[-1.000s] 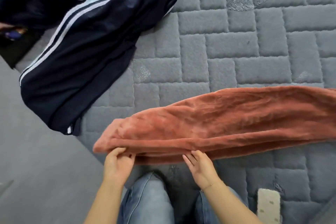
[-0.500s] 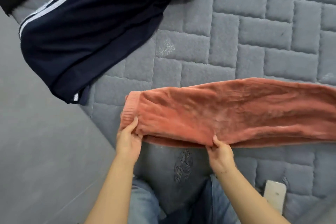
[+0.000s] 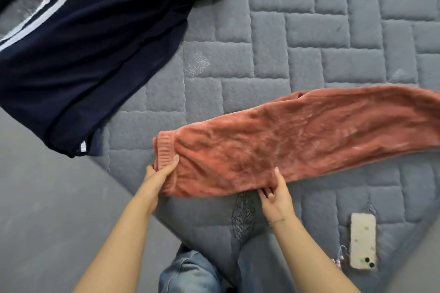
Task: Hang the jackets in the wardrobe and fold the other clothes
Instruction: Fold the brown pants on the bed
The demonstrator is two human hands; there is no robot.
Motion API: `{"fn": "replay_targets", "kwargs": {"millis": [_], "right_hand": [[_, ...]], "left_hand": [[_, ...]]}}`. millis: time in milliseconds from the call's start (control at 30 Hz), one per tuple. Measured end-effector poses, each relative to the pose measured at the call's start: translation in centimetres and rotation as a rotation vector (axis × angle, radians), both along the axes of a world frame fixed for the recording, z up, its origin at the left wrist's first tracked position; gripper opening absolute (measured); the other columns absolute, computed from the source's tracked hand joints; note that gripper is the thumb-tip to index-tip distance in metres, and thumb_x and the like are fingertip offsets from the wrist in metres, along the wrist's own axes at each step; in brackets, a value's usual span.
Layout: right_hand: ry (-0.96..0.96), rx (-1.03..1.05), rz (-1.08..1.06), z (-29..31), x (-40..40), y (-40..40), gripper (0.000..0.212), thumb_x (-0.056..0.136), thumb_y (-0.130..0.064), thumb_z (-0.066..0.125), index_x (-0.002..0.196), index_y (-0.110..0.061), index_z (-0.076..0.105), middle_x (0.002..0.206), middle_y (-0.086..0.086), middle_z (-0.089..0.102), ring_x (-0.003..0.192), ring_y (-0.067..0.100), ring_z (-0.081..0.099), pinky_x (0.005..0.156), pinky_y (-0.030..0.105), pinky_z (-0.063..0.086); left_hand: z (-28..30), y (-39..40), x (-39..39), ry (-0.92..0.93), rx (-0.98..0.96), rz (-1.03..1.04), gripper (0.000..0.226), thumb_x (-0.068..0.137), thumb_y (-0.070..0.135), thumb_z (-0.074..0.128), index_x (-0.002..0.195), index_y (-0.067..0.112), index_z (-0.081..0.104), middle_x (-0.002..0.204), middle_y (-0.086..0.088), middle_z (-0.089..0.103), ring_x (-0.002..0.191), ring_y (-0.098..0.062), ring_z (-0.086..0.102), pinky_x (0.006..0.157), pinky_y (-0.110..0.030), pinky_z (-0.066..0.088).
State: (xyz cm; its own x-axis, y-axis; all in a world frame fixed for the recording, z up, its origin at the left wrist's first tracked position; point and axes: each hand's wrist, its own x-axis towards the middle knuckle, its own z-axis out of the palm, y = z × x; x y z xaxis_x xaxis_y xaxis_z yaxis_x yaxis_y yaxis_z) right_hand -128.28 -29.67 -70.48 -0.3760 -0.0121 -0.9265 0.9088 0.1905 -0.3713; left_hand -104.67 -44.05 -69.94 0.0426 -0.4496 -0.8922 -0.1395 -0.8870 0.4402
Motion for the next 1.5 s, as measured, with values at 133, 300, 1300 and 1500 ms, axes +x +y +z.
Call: {"fn": "replay_targets", "kwargs": {"millis": [133,300,1300,1500], "right_hand": [[-0.014,-0.071,-0.013,0.4,-2.6,-0.6,0.06,0.086,-0.041,0.069,0.139,-0.02,0.049,0.135,0.004,0.057,0.123,0.022,0.055,0.109,0.039,0.04],[-0.141,-0.06,-0.142,0.7,-6.7,-1.7,0.042,0.097,-0.029,0.057,0.139,-0.024,0.051,0.135,0.001,0.057,0.121,0.02,0.055,0.106,0.036,0.04],[1.265,-0.104,1.836,2.4,-13.8,-15.5,0.051,0.069,-0.007,0.071,0.12,-0.007,0.062,0.123,0.01,0.058,0.119,0.031,0.05,0.102,0.039,0.038],[1.331,-0.267,2.013,0.9,-13.9,-12.8,0.026,0.055,-0.005,0.069,0.078,-0.013,0.061,0.093,0.005,0.058,0.091,0.031,0.054,0.082,0.04,0.043]], "left_hand": [[3.0,-1.5,-2.9,0.225,0.141,0.027,0.027,0.069,0.034,0.079,0.093,0.022,0.078,0.093,-0.006,0.076,0.077,-0.017,0.074,0.059,-0.029,0.058],[7.8,-3.3,-0.5,0.267,0.088,-0.029,0.046,0.057,0.023,0.09,0.099,0.009,0.077,0.104,-0.015,0.074,0.087,-0.027,0.073,0.065,-0.038,0.059],[1.9,-10.2,-18.2,-0.147,-0.943,-1.492,0.025,0.082,0.012,0.062,0.106,0.018,0.069,0.102,-0.004,0.061,0.099,-0.023,0.058,0.083,-0.035,0.043],[1.2,-9.4,-17.1,-0.128,-0.883,-1.744,0.034,0.102,0.04,0.037,0.108,0.021,0.066,0.12,0.007,0.062,0.122,-0.009,0.044,0.102,-0.033,0.03]]}}
